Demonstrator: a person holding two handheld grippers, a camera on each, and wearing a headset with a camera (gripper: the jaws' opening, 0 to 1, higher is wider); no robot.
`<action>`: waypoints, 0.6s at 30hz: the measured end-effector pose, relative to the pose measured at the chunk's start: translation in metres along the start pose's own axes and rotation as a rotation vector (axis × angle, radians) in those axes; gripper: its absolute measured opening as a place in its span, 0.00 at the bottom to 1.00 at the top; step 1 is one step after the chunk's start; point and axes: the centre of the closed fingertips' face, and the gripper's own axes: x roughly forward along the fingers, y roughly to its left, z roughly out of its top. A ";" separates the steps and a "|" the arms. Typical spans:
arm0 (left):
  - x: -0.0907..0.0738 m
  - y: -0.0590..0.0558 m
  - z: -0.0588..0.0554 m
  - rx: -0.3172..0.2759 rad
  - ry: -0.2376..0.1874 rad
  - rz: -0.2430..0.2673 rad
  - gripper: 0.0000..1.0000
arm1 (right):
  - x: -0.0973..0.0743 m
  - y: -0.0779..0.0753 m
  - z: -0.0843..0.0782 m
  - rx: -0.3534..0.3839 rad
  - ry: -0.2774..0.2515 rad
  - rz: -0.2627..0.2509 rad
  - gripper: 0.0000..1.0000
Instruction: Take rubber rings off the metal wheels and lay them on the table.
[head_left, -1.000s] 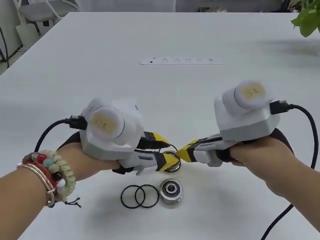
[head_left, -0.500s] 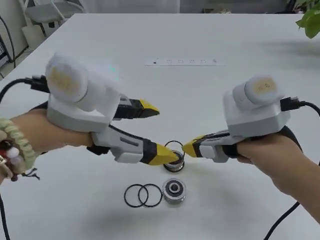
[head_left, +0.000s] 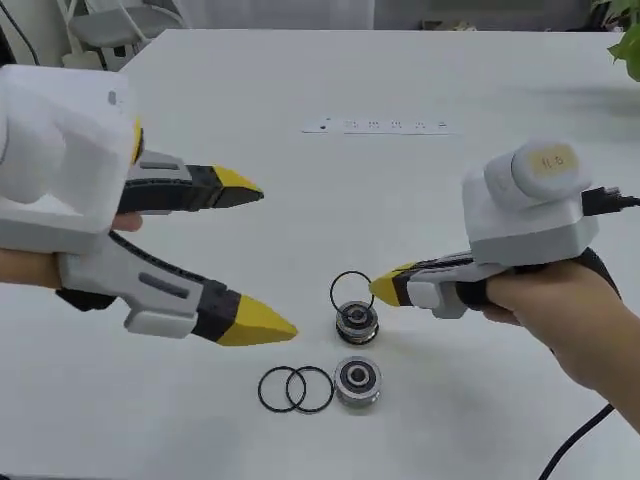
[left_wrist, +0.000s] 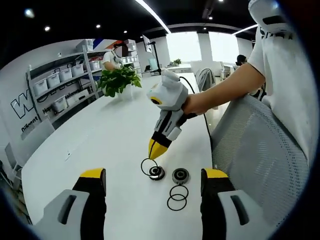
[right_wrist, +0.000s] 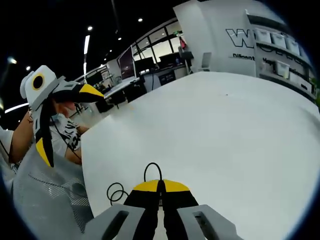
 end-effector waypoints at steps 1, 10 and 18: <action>-0.003 -0.004 0.000 -0.005 0.000 0.006 0.77 | 0.000 0.001 0.001 0.000 -0.003 0.003 0.00; -0.034 -0.013 -0.021 -0.070 0.008 0.075 0.81 | -0.001 0.019 0.010 -0.015 -0.023 0.043 0.00; -0.049 -0.024 -0.047 -0.140 0.004 0.105 0.82 | 0.001 0.038 0.016 -0.031 -0.035 0.096 0.00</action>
